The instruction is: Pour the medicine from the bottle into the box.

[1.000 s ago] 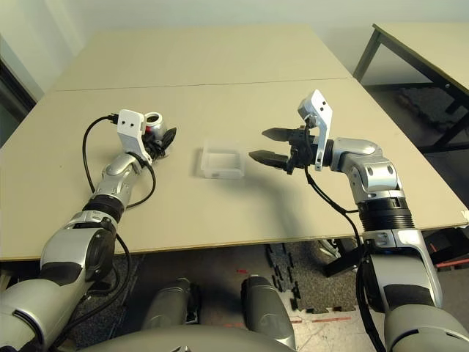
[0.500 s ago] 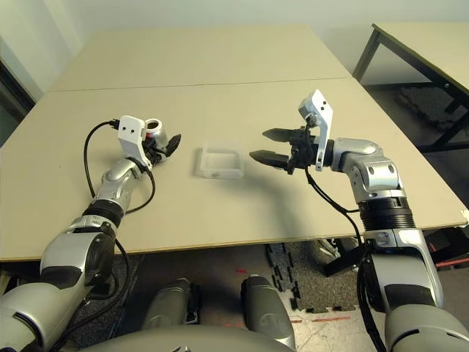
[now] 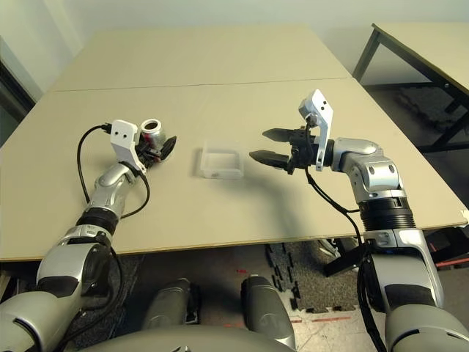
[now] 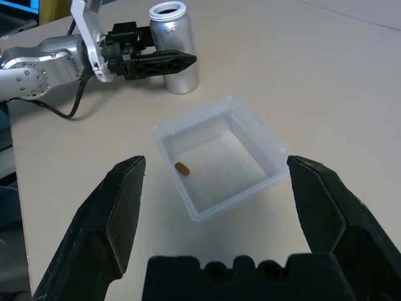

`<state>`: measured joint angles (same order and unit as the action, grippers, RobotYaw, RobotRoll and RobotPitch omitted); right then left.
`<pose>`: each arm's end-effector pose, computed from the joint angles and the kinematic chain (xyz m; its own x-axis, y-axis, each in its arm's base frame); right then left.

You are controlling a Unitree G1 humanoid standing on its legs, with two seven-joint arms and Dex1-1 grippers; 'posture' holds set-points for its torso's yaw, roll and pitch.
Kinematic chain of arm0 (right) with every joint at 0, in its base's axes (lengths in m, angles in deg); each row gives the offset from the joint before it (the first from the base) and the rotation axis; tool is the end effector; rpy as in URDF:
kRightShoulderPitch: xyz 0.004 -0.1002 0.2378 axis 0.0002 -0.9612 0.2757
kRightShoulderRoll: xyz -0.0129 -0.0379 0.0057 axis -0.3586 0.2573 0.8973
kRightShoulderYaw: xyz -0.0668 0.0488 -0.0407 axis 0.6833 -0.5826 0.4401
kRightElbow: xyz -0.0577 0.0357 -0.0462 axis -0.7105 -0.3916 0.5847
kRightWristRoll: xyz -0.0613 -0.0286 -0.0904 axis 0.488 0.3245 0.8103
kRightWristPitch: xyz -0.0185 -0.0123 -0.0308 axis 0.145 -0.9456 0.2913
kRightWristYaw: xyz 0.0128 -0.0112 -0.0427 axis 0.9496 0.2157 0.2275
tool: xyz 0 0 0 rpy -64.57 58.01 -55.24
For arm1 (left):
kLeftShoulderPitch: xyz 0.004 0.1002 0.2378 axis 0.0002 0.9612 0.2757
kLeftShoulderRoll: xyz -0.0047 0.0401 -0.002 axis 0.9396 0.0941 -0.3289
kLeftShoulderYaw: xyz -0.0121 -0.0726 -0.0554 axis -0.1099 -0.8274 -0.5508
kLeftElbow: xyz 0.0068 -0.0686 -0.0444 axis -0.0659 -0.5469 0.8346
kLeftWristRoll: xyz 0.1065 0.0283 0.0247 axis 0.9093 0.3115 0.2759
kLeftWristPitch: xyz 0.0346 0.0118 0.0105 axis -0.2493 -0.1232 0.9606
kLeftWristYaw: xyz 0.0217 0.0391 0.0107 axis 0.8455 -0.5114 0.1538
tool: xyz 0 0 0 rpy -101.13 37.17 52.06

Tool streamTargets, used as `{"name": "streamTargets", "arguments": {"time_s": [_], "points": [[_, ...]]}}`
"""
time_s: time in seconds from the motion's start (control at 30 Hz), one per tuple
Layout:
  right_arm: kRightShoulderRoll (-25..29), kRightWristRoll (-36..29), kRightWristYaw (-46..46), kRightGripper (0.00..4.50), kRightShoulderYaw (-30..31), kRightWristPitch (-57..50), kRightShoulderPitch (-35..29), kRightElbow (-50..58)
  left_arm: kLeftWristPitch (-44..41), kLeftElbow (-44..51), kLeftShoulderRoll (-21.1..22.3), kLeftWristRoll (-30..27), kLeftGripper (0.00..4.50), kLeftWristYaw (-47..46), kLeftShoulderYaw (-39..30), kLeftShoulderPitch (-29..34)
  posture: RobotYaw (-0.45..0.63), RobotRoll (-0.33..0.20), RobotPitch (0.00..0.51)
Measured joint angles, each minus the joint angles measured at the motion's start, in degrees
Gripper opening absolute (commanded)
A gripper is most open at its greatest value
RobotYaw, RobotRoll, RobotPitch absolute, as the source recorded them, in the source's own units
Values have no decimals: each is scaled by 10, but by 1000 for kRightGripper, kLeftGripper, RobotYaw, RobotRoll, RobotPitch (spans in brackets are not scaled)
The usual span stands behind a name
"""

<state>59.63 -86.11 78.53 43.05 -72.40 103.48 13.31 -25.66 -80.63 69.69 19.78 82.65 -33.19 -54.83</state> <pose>0.3079 -0.2356 0.1671 0.4317 0.8811 -0.1933 -0.8917 0.4492 0.0560 0.3100 0.2158 0.0676 0.9277 -0.3730 0.0137 0.3725 0.9276 0.0283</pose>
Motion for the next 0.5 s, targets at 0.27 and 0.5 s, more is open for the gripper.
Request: {"name": "streamTargets", "arguments": {"time_s": [0.27,0.5], "points": [[-1,0,5,4500,0,3,-2,0,-89,206,-8,-31,4451,-14,1,124,-47,0,61],[-4,1,5,4500,2,9,-13,0,-167,398,-8,-53,4451,-84,-16,212,-29,0,62]]}}
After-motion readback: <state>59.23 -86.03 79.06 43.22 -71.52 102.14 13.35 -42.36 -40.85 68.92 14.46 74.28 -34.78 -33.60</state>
